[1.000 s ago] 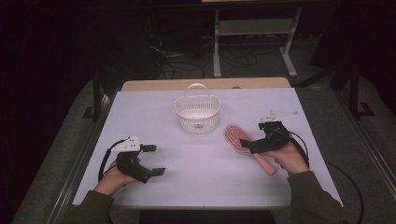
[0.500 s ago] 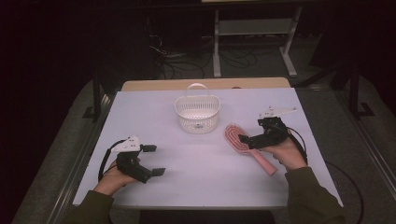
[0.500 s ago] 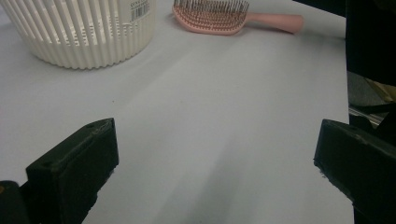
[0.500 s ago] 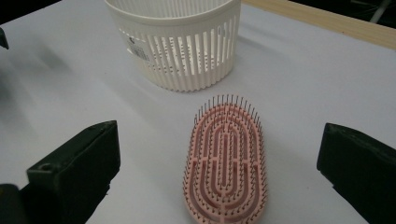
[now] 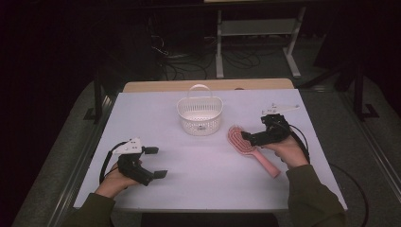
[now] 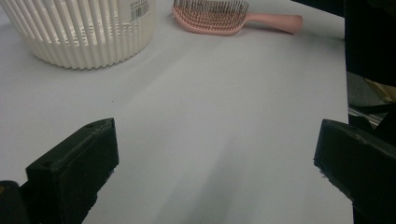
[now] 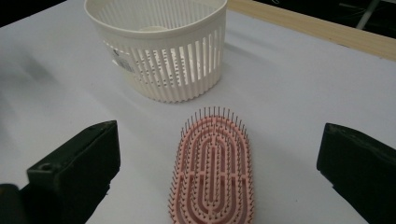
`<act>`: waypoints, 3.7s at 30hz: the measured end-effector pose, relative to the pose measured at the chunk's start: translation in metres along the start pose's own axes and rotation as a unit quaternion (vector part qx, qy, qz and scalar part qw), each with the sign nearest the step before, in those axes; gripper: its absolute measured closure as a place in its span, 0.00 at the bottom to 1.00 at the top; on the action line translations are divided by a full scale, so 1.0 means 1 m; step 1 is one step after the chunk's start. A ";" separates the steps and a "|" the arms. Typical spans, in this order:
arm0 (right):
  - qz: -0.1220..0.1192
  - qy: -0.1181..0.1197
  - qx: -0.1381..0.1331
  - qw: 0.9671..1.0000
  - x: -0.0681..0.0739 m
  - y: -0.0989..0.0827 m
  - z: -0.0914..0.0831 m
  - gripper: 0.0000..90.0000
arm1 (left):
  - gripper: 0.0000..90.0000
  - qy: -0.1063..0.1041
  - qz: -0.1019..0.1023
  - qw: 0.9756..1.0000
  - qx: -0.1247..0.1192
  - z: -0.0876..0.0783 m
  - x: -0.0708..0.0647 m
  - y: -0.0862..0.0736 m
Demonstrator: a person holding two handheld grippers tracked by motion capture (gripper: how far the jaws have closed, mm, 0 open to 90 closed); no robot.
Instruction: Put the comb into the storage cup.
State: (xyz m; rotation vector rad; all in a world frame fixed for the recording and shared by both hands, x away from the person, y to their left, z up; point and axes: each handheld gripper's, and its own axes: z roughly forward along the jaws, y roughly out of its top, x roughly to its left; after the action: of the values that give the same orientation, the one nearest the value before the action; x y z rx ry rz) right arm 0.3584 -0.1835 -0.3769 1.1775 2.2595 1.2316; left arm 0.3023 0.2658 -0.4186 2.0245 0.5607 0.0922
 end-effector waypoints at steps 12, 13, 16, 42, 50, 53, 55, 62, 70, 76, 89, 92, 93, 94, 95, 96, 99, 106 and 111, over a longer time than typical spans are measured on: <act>0.007 -0.006 -0.008 1.000 -0.005 0.004 0.009 0.00 | 0.00 -0.001 0.000 1.000 0.000 0.000 0.000 0.000; 0.007 -0.008 -0.008 1.000 -0.006 0.004 0.010 0.00 | 0.00 -0.001 0.000 1.000 0.000 0.000 0.000 0.000; 0.010 -0.009 -0.011 1.000 -0.008 0.006 0.010 0.00 | 0.00 0.000 0.001 1.000 0.002 0.000 0.000 0.000; 0.012 -0.016 0.018 1.000 -0.012 0.002 0.007 0.00 | 0.00 0.002 0.000 1.000 0.003 0.000 0.001 0.000; 0.012 -0.014 0.026 0.999 -0.011 0.001 0.007 0.00 | 0.00 0.000 0.000 1.000 0.007 0.000 0.001 0.000; 0.011 -0.014 0.031 0.999 -0.011 0.001 0.007 0.00 | 0.00 0.000 0.002 1.000 0.007 0.001 0.000 0.000; 0.010 -0.014 0.033 0.999 -0.011 0.001 0.007 0.00 | 0.00 0.000 0.004 1.000 0.007 0.001 0.000 0.000; 0.008 -0.010 0.049 0.999 -0.009 -0.001 0.009 0.00 | 0.00 0.001 0.006 1.000 0.007 0.001 0.000 0.000; 0.005 -0.009 0.067 0.998 -0.009 -0.002 0.012 0.00 | 0.00 0.002 0.006 1.000 0.008 0.001 -0.001 -0.001; 0.004 -0.008 0.081 0.997 -0.009 -0.004 0.014 0.00 | 0.00 0.003 0.005 1.000 0.007 0.001 -0.001 -0.001; 0.002 -0.003 0.112 0.994 -0.008 -0.008 0.018 0.00 | 0.00 0.004 0.004 1.000 0.007 0.000 -0.001 -0.001; 0.002 -0.001 0.118 0.993 -0.008 -0.009 0.019 0.00 | 0.00 0.004 0.005 1.000 0.008 0.000 -0.001 -0.001; 0.003 0.000 0.120 0.993 -0.008 -0.009 0.019 0.00 | 0.00 0.004 0.005 1.000 0.008 0.000 -0.001 -0.001; 0.001 0.000 0.122 0.993 -0.008 -0.009 0.020 0.00 | 0.00 0.004 0.005 1.000 0.008 0.000 -0.001 -0.001; 0.002 0.001 0.123 0.992 -0.007 -0.010 0.020 0.00 | 0.00 0.004 0.005 1.000 0.009 0.001 -0.001 -0.001; 0.001 0.001 0.125 0.992 -0.007 -0.010 0.020 0.00 | 0.00 0.004 0.005 1.000 0.009 0.000 -0.001 -0.001; -0.001 0.001 0.130 0.992 -0.007 -0.012 0.021 0.00 | 0.00 0.004 0.004 1.000 0.009 0.000 -0.001 -0.001; -0.001 0.003 0.137 0.991 -0.006 -0.016 0.022 0.00 | 0.00 0.004 0.004 1.000 0.008 0.000 -0.001 -0.001; -0.004 0.004 0.144 0.990 -0.005 -0.019 0.024 0.00 | 0.00 0.004 0.005 1.000 0.009 0.000 -0.001 -0.001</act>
State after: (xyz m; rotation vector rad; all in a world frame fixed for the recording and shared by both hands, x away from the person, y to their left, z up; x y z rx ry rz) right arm 0.3660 -0.1802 -0.4068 1.2579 2.5071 0.9299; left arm 0.3010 0.2657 -0.4187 2.0447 0.5584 0.1003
